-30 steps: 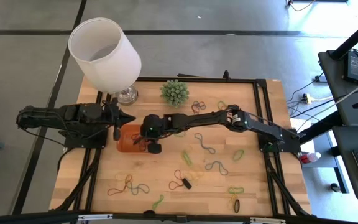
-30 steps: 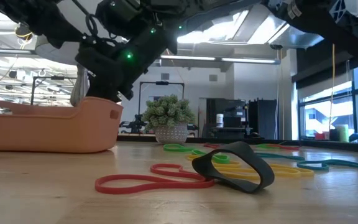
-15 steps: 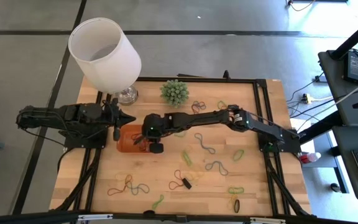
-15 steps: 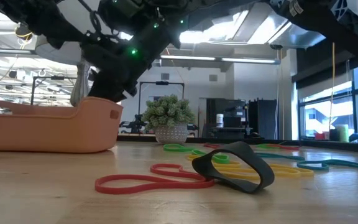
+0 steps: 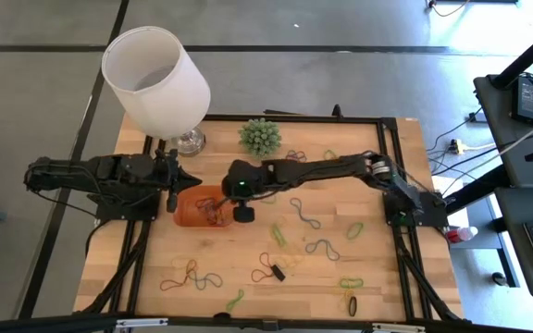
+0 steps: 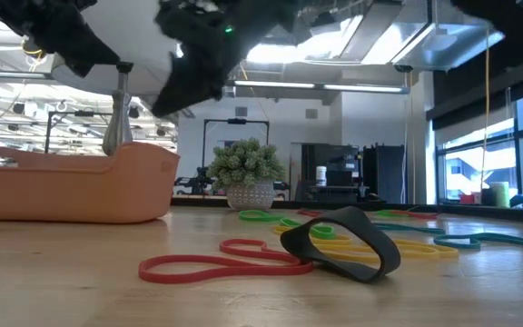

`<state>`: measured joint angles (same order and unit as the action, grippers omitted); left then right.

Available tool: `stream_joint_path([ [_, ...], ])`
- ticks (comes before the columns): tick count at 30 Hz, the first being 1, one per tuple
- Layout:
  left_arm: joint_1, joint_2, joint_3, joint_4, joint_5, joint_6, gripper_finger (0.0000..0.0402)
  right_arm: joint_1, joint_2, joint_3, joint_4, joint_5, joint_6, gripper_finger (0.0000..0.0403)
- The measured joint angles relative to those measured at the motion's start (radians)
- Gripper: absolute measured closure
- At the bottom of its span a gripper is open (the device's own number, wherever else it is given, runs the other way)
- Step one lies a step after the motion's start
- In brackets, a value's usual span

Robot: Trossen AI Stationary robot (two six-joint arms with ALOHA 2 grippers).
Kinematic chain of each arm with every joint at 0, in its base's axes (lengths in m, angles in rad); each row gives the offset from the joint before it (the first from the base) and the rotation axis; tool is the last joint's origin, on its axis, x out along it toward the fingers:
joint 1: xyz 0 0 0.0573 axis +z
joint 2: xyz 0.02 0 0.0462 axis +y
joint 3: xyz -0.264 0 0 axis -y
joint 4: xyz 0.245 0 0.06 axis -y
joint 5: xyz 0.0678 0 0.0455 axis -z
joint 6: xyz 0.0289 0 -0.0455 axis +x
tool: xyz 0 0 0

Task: Pick and place rubber bands into bin
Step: Put the yellow rubber band into the orange bin

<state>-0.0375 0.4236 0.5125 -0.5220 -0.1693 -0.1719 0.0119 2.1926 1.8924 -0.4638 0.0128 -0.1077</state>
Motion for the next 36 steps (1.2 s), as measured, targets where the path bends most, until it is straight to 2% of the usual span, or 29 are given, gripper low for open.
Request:
stream_joint_path([
  [5, 0.0, 0.003, 0.0, -0.003, 0.0, 0.013, 0.0398, 0.003, -0.229, -0.389, 0.228, 0.049, 0.08, 0.0397],
  [9, 0.0, 0.046, 0.0, -0.003, 0.011, 0.056, 0.0398, 0.028, -0.466, -0.716, 0.432, 0.137, 0.157, 0.04],
  [14, 0.0, 0.178, 0.006, 0.032, 0.028, 0.029, 0.0398, 0.086, -0.742, -1.07, 0.631, 0.25, 0.266, 0.0397],
  [18, -0.011, 0.306, 0.056, 0.027, 0.042, 0.017, 0.0398, 0.143, -0.922, -1.275, 0.691, 0.378, 0.343, 0.0396],
  [22, -0.042, 0.431, 0.141, 0.012, 0.028, -0.012, 0.0398, 0.179, -1.061, -1.413, 0.7, 0.46, 0.415, 0.0396],
  [26, -0.094, 0.553, 0.256, -0.078, 0.002, -0.113, 0.0398, 0.187, -1.145, -1.511, 0.701, 0.466, 0.474, 0.0396],
  [30, -0.176, 0.671, 0.389, -0.269, -0.046, -0.264, 0.0398, 0.188, -1.186, -1.569, 0.695, 0.468, 0.481, 0.0396],
  [36, -0.341, 0.821, 0.537, -0.474, -0.043, -0.54, 0.0398, 0.184, -1.202, -1.587, 0.688, 0.468, 0.47, 0.0396],
])
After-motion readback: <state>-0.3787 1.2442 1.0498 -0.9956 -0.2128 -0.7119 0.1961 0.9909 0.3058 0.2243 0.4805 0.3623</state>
